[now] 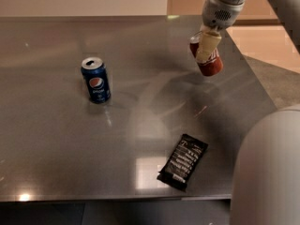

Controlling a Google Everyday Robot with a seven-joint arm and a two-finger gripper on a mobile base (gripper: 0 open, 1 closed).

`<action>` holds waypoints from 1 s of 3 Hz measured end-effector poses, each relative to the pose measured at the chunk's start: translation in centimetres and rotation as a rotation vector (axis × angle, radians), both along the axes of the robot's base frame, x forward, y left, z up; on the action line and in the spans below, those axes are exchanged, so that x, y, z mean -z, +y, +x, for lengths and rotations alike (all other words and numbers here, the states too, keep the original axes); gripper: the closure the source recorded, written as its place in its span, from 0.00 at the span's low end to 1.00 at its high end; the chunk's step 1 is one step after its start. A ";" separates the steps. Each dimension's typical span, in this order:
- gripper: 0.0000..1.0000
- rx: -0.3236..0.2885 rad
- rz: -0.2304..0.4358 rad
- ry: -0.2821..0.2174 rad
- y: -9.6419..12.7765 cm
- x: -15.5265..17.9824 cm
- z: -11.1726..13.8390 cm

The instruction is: Knock coke can over

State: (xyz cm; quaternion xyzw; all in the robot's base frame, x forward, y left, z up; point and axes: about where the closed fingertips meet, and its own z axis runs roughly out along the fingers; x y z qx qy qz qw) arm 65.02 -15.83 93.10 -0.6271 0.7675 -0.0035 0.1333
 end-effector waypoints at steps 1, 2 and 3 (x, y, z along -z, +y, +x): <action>0.82 -0.050 -0.079 0.040 0.5 1.2 0.5; 0.59 -0.091 -0.114 0.064 0.9 2.5 1.3; 0.36 -0.116 -0.136 0.088 0.9 3.9 2.0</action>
Offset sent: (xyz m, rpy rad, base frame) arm -0.0272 -0.0083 -0.0315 -0.2118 0.2953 0.1525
